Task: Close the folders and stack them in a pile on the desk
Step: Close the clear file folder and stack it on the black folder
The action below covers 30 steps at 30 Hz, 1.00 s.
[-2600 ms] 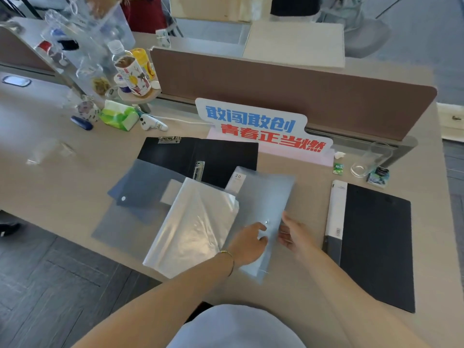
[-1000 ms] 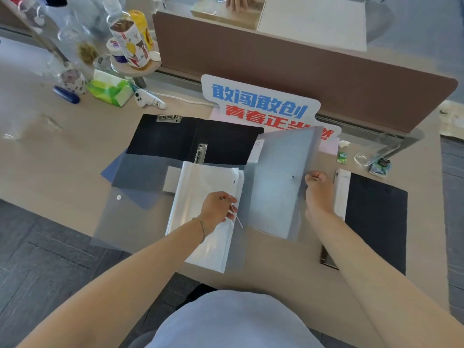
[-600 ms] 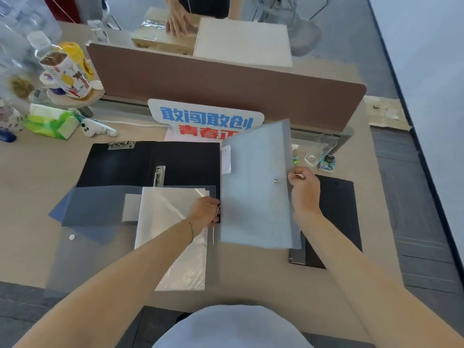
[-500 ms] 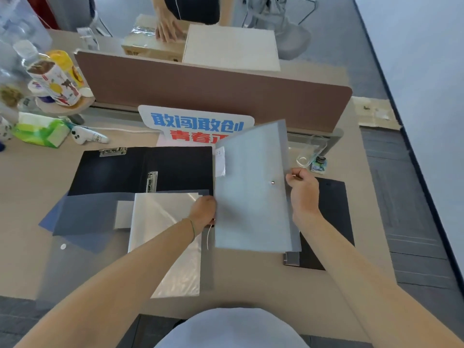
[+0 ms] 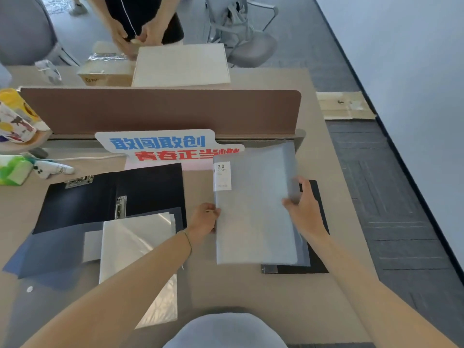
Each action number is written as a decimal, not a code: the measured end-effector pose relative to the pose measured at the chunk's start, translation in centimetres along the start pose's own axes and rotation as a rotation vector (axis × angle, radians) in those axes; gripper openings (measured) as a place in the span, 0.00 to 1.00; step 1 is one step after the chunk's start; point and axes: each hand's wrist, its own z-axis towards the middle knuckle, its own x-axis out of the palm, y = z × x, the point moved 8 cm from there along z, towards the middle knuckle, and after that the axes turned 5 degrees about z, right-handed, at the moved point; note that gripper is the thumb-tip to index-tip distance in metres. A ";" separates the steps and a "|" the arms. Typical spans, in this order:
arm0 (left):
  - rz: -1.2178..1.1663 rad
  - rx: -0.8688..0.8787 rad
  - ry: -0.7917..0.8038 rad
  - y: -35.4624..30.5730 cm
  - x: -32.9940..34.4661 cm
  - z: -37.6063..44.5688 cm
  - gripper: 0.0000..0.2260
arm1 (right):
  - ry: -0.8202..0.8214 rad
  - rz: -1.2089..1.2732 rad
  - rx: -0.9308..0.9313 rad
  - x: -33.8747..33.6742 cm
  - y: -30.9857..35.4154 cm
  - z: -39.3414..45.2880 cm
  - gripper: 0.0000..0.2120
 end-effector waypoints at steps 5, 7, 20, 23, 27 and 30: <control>0.040 -0.031 0.036 -0.3 4.9 0.3 0.09 | 0.076 -0.123 0.055 -2.9 -3.5 -0.1 0.52; 0.141 0.011 0.059 -0.7 6.7 0.6 0.14 | 0.029 -0.138 0.055 -4.3 -5.1 0.4 0.53; 0.427 0.144 -0.049 -0.7 14.5 3.1 0.24 | -0.052 -0.385 0.088 -7.8 -14.4 3.8 0.49; 0.467 0.147 -0.072 -0.1 15.3 3.2 0.26 | -0.024 -0.402 0.119 -7.7 -16.0 4.8 0.43; 0.495 0.128 -0.077 0.7 16.1 3.3 0.24 | 0.001 -0.430 0.149 -7.6 -17.7 5.4 0.40; 0.533 0.137 -0.073 0.7 16.7 3.2 0.25 | 0.006 -0.481 0.188 -7.9 -18.8 5.6 0.41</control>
